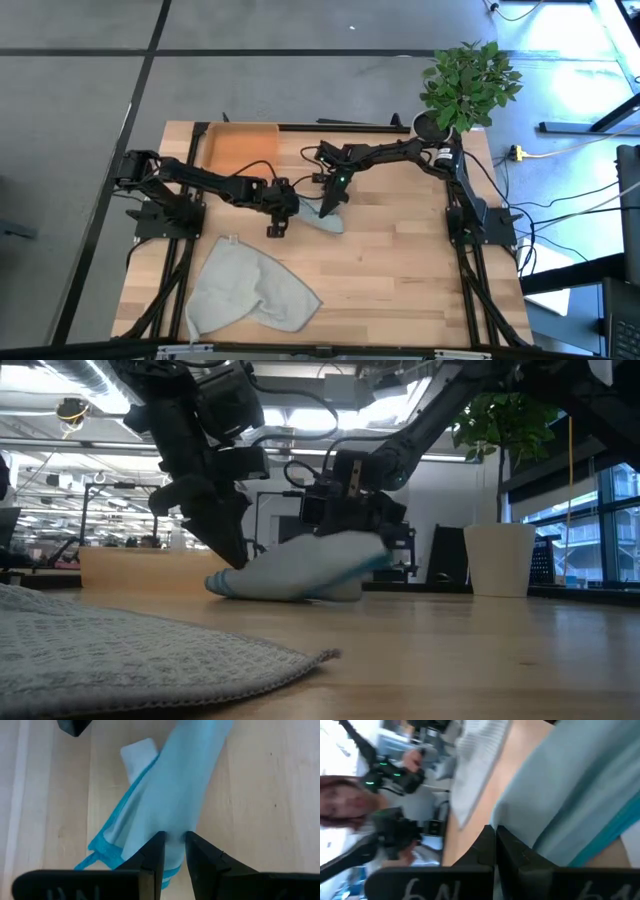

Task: Roll microfiber towels into tight, uniform cylinder then place into a basket
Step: Roll the blue microfiber cloth

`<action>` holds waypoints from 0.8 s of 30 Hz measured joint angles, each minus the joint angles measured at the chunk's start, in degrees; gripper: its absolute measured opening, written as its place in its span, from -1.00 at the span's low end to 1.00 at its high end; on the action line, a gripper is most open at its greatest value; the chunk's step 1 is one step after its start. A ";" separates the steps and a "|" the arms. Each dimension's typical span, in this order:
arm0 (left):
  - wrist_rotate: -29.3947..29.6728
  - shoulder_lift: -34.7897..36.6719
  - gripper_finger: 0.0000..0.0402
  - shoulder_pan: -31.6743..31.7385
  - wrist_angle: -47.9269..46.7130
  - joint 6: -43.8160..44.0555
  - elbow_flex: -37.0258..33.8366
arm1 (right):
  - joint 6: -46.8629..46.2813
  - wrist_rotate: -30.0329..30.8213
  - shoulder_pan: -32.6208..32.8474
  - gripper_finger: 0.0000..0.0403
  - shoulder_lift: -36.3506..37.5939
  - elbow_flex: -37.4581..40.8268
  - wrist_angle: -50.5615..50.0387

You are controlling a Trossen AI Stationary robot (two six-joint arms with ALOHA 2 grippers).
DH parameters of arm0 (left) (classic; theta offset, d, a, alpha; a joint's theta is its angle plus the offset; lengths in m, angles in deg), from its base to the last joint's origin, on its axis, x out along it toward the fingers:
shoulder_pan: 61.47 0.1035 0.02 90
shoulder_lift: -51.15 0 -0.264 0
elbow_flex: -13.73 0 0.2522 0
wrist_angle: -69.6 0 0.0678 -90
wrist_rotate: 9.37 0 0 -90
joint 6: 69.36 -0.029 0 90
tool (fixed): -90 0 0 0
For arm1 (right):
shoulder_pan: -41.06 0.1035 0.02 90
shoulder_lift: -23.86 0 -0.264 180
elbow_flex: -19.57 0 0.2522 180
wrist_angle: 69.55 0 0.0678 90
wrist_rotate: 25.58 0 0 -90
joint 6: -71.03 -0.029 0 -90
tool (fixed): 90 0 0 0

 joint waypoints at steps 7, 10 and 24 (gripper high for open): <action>-0.02 0.00 -0.66 0.00 0.02 -0.43 0.00 | -0.20 -2.08 -0.48 -0.98 0.00 0.00 -0.40; -1.65 0.01 -0.66 0.00 0.02 -1.45 0.00 | -0.20 -2.01 -0.48 -0.98 -0.15 0.00 -0.44; -3.03 0.02 -0.66 0.00 3.12 -3.13 -0.02 | -3.38 -2.73 -0.48 -0.98 -3.57 -0.23 1.55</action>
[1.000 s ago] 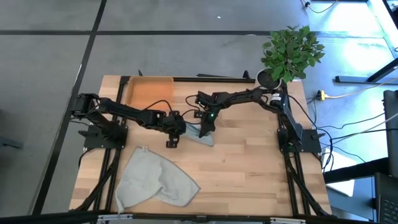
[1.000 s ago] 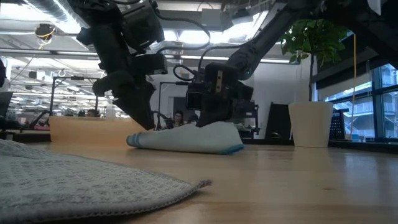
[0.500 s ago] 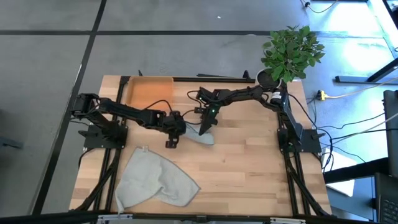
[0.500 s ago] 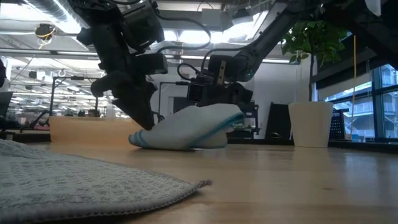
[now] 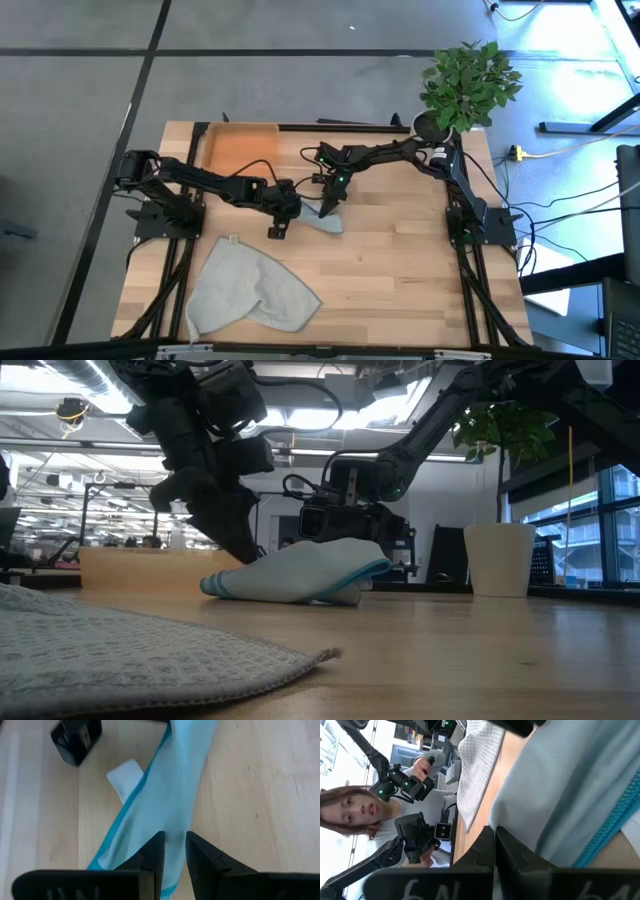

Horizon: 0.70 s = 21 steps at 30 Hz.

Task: Roll microfiber towels into tight, uniform cylinder then place into a basket
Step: Roll the blue microfiber cloth

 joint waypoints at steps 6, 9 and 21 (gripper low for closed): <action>0.05 0.00 -0.66 0.11 1.18 0.02 0.00 | -0.01 0.72 0.07 -0.98 -0.08 0.08 0.50; 0.05 -1.19 -0.66 0.41 1.58 0.20 0.00 | -0.01 0.85 0.07 -0.98 -0.12 0.12 0.54; -5.47 -8.20 -0.66 3.55 3.50 -1.23 0.07 | -0.01 1.49 0.11 -0.98 -0.17 0.15 1.75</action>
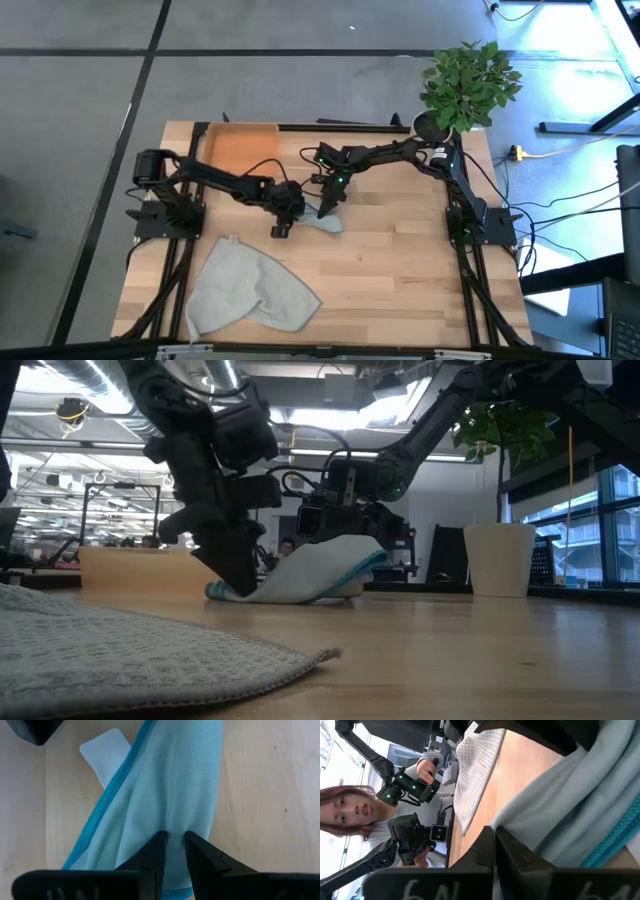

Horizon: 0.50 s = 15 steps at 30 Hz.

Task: Roll microfiber towels into tight, uniform cylinder then place into a basket
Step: Roll the blue microfiber cloth

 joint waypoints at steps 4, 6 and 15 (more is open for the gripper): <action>-1.37 -0.86 -0.66 0.95 -0.15 -0.01 0.15 | 0.34 0.09 -0.18 -0.97 0.39 0.08 0.04; -1.93 -0.91 -0.66 1.26 -0.31 -0.03 0.17 | 0.50 0.43 -0.34 -0.97 0.78 0.17 0.19; -2.89 -1.02 -0.66 1.45 -0.85 0.00 0.10 | 3.57 11.06 -2.01 -0.96 4.84 0.23 -1.63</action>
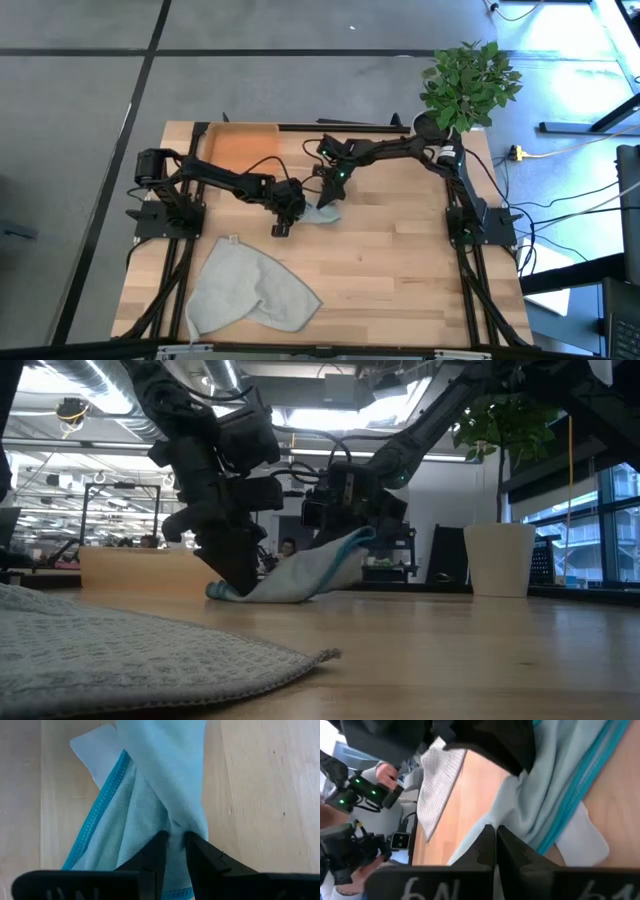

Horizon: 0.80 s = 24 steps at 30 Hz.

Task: Roll microfiber towels into tight, uniform cylinder then place into a basket
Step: Roll the blue microfiber cloth

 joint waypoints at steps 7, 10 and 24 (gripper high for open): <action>-0.13 -0.04 -0.66 0.00 -0.20 0.33 -0.04 | 1.19 0.41 -0.57 -0.95 0.80 -0.02 -3.98; -0.14 -0.07 -0.66 0.00 -0.22 0.35 -0.04 | 4.73 1.21 -0.48 -0.95 1.10 -0.02 -8.73; -0.04 -0.15 -0.66 0.00 0.57 1.45 -0.13 | 8.87 11.58 -0.46 -0.95 8.42 -0.09 -13.63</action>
